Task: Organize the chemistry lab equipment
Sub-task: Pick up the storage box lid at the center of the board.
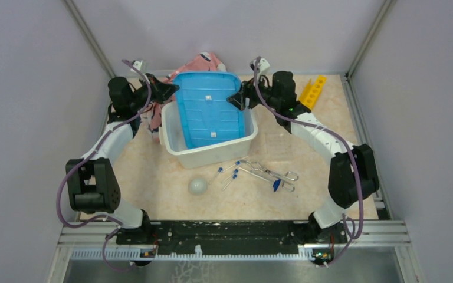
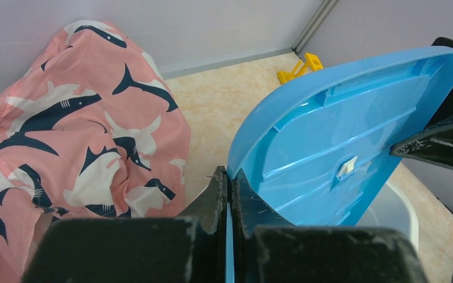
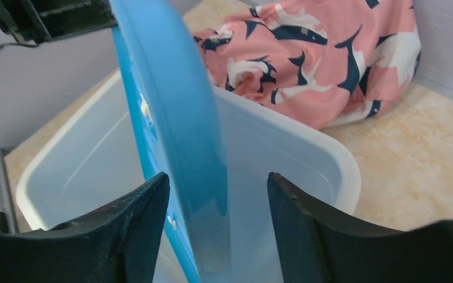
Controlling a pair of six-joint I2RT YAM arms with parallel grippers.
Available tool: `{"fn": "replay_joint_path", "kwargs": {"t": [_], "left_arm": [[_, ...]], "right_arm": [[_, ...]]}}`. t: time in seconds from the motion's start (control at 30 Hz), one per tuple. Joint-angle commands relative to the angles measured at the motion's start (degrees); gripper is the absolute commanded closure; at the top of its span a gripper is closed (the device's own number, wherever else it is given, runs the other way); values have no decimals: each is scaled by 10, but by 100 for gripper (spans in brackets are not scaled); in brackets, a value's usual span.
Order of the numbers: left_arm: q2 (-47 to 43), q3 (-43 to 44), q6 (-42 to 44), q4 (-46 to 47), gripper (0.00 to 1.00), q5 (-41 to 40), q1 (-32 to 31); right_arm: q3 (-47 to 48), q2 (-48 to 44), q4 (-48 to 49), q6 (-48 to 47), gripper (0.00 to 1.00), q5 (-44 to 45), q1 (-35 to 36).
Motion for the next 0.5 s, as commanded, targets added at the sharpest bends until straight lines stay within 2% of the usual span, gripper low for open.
{"fn": "replay_joint_path", "kwargs": {"t": [0.0, 0.1, 0.23, 0.3, 0.47], "left_arm": [[-14, 13, -20, 21, 99, 33, -2], [-8, 17, -24, 22, 94, 36, -1], [-4, 22, -25, 20, 74, 35, -1], [-3, 24, -24, 19, 69, 35, -1], [4, 35, -26, 14, 60, 44, -1]], "right_arm": [[41, 23, 99, 47, 46, -131, -28], [57, 49, 116, 65, 61, -183, -38], [74, 77, 143, 83, 89, -221, -42], [77, 89, 181, 108, 100, -238, -46], [92, 118, 261, 170, 100, -267, -52]]}}
